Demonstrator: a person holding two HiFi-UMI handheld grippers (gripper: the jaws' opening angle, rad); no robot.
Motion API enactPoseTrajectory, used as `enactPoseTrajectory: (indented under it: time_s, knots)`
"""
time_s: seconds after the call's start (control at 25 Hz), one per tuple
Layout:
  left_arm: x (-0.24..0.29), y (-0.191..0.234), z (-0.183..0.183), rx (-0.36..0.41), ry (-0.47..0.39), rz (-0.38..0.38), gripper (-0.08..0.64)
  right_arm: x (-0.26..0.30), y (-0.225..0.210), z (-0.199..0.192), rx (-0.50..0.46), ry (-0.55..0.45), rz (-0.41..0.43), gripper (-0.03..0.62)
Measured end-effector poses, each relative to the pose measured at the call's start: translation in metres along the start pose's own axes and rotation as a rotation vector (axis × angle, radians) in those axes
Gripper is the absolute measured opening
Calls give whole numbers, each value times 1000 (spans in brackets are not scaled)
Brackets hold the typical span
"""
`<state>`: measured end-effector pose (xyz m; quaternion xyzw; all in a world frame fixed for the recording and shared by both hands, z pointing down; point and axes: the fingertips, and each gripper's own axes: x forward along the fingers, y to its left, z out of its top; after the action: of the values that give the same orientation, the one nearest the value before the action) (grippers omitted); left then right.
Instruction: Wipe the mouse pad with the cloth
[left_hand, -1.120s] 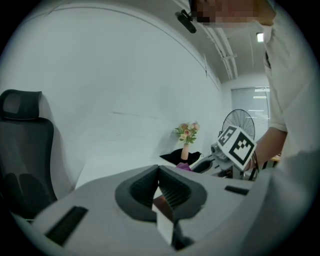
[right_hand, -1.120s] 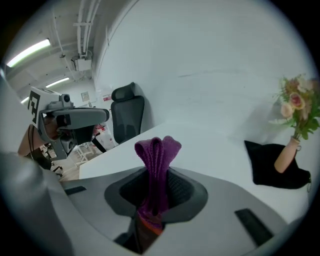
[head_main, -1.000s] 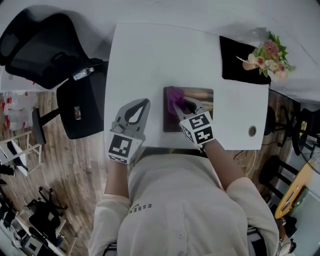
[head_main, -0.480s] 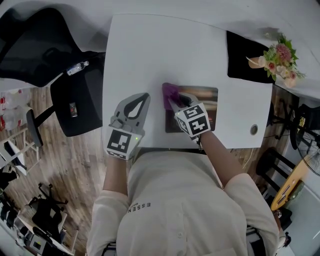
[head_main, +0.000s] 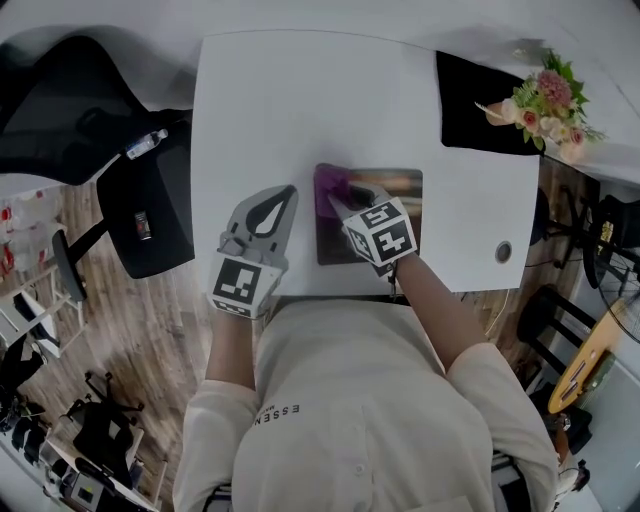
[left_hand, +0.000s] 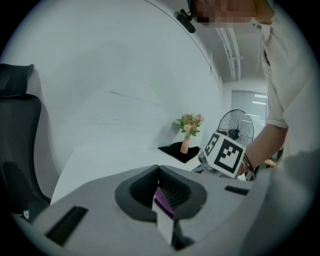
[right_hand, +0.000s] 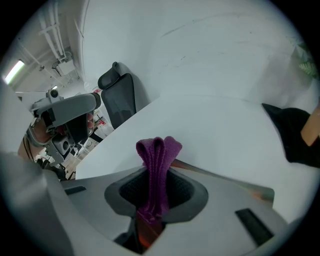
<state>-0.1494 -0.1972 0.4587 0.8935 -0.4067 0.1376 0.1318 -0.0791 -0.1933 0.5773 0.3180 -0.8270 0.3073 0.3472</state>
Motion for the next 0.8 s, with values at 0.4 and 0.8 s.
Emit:
enactPoseTrajectory:
  time_s: [0.4,0.8]
  knots:
    - [21,-27,6,30,29,9,2,-24,-37,-16,37,10,-15,91]
    - [45,-64,12,23,36,32,2,-53,-78,-36,64,-3,-21,91]
